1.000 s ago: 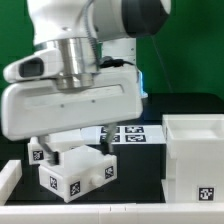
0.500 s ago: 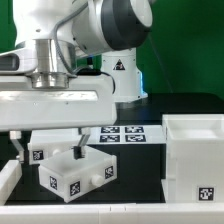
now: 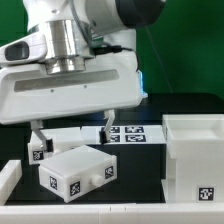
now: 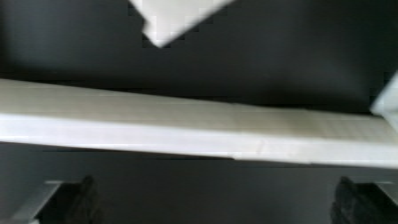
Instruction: Assemble drawer
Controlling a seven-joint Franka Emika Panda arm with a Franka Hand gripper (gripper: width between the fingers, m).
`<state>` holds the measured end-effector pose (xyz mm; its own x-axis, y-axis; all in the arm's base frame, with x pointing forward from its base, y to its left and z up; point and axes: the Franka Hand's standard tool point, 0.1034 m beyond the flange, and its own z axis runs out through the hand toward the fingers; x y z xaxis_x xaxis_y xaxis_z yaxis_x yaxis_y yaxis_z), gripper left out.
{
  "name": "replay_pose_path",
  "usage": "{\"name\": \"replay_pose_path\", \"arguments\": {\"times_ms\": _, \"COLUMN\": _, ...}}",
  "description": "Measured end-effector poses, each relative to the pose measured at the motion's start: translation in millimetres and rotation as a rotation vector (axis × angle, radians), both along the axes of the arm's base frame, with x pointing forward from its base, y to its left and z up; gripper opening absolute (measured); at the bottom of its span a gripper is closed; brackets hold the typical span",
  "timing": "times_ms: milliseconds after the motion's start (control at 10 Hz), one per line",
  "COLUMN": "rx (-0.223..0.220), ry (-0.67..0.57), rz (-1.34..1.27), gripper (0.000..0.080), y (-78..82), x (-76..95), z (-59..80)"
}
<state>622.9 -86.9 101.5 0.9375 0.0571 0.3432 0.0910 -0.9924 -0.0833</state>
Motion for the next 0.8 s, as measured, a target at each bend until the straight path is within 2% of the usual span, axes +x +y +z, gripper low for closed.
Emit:
{"name": "replay_pose_path", "arguments": {"times_ms": 100, "rx": 0.010, "ry": 0.007, "rz": -0.021, "gripper": 0.0649, "y": 4.3, "x": -0.5, "z": -1.7}}
{"name": "replay_pose_path", "arguments": {"times_ms": 500, "rx": 0.011, "ry": 0.008, "rz": -0.023, "gripper": 0.0649, "y": 1.7, "x": -1.3, "z": -2.4}}
{"name": "replay_pose_path", "arguments": {"times_ms": 600, "rx": 0.099, "ry": 0.060, "rz": -0.206, "gripper": 0.0649, "y": 4.2, "x": -1.7, "z": -0.6}}
{"name": "replay_pose_path", "arguments": {"times_ms": 800, "rx": 0.242, "ry": 0.162, "rz": -0.504, "gripper": 0.0649, "y": 7.7, "x": 2.4, "z": 5.5}}
